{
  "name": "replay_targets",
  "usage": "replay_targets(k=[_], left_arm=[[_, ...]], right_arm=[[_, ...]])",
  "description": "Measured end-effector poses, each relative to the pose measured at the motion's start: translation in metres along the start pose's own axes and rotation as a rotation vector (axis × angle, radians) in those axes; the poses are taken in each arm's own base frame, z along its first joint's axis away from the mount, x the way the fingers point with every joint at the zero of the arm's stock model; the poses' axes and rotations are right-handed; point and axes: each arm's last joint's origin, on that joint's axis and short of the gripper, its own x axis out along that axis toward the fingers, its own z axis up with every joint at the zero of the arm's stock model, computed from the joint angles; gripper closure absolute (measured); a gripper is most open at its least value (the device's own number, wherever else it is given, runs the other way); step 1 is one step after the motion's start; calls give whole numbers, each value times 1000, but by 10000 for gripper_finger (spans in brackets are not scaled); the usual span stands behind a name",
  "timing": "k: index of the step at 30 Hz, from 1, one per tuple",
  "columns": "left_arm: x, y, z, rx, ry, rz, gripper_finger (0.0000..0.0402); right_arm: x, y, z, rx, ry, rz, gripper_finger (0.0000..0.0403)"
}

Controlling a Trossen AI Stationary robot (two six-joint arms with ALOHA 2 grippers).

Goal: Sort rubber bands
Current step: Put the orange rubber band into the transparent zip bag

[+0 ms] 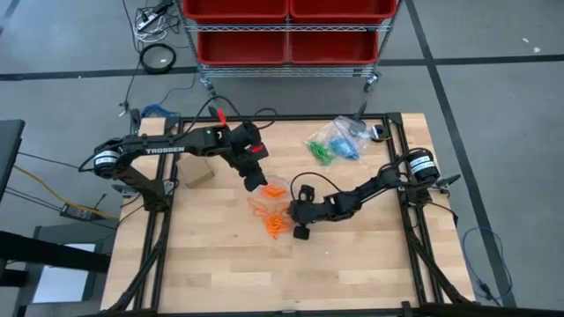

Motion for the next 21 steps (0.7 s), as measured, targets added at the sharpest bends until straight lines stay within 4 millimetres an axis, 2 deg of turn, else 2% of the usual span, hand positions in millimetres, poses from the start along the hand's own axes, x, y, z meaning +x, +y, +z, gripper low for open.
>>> replay_targets(k=[2,6,14,21], left_arm=[[0,0,0,0,1,0,385],[0,0,-1,-3,6,2,385],[0,0,-1,-1,5,4,385],[0,1,0,-1,0,15,385]], right_arm=[[0,1,0,-1,3,16,392],[-11,9,2,-11,-2,49,400],[-67,18,38,-24,-161,114,402],[-112,9,64,-4,-306,119,403]])
